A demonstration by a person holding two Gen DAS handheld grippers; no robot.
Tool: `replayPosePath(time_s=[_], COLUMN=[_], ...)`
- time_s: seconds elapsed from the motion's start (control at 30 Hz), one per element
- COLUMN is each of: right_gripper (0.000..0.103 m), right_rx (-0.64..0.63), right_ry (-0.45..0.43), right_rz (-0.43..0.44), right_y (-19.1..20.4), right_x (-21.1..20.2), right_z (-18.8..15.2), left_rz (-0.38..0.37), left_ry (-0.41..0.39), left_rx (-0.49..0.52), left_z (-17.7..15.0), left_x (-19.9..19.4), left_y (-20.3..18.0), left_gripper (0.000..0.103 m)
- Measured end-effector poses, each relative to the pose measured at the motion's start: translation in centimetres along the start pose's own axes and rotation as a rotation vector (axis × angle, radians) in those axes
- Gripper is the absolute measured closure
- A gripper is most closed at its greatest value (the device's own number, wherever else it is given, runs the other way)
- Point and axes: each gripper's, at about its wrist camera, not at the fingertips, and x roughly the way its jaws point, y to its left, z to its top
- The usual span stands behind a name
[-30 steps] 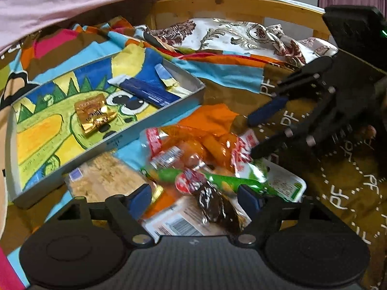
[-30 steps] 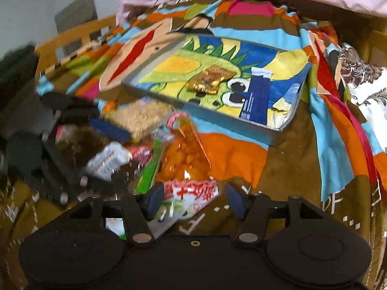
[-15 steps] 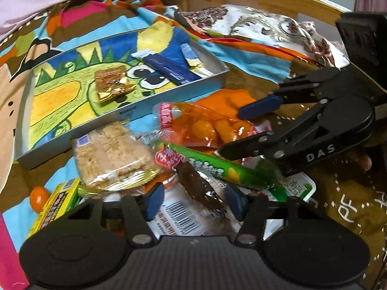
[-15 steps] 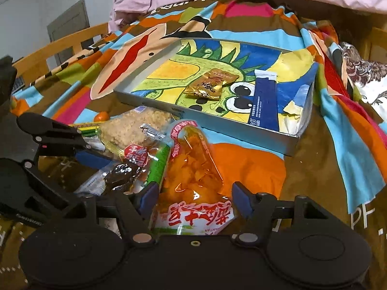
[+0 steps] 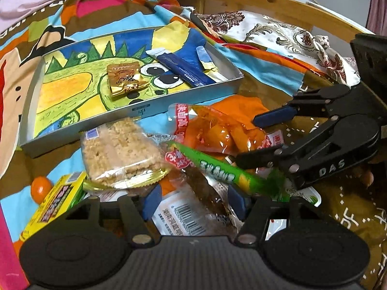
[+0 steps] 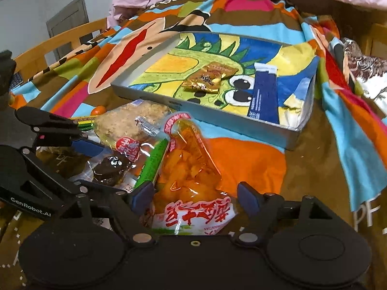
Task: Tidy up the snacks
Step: 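Grasp a small brown snack with the left tool while the right tool lifts the orange bag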
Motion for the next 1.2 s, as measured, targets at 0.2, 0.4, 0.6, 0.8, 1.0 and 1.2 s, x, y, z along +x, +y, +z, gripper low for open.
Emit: replayPosePath(time_s=[0.2, 0.4, 0.6, 0.8, 1.0, 1.2], right_gripper=[0.033, 0.033, 0.027, 0.025, 0.032, 0.034], right_rx=[0.009, -0.038, -0.06, -0.058, -0.039, -0.126], right_ry=[0.002, 0.059, 0.041, 0.013, -0.012, -0.023], right_rz=[-0.008, -0.066, -0.073, -0.063, -0.095, -0.171], right_y=[0.3, 1.5, 1.9, 1.7, 2.2, 4.2], right_x=[0.1, -1.3, -1.4, -0.5, -0.8, -1.7], right_z=[0.0, 0.3, -0.6, -1.0, -1.2, -1.8], left_rz=[0.011, 0.004, -0.017, 0.006, 0.035, 0.06], left_ry=[-0.003, 0.001, -0.03, -0.048, -0.073, -0.095], left_rx=[0.01, -0.012, -0.143, -0.204, -0.241, -0.234], left_z=[-0.1, -0.7, -1.1, -0.6, -0.9, -1.2], left_x=[0.0, -1.3, -1.6, -0.7, -0.5, -1.8], left_y=[0.1, 0.8, 2.1, 2.2, 2.1, 0.8], left_gripper=[0.054, 0.067, 0.067, 0.066, 0.083, 0.09])
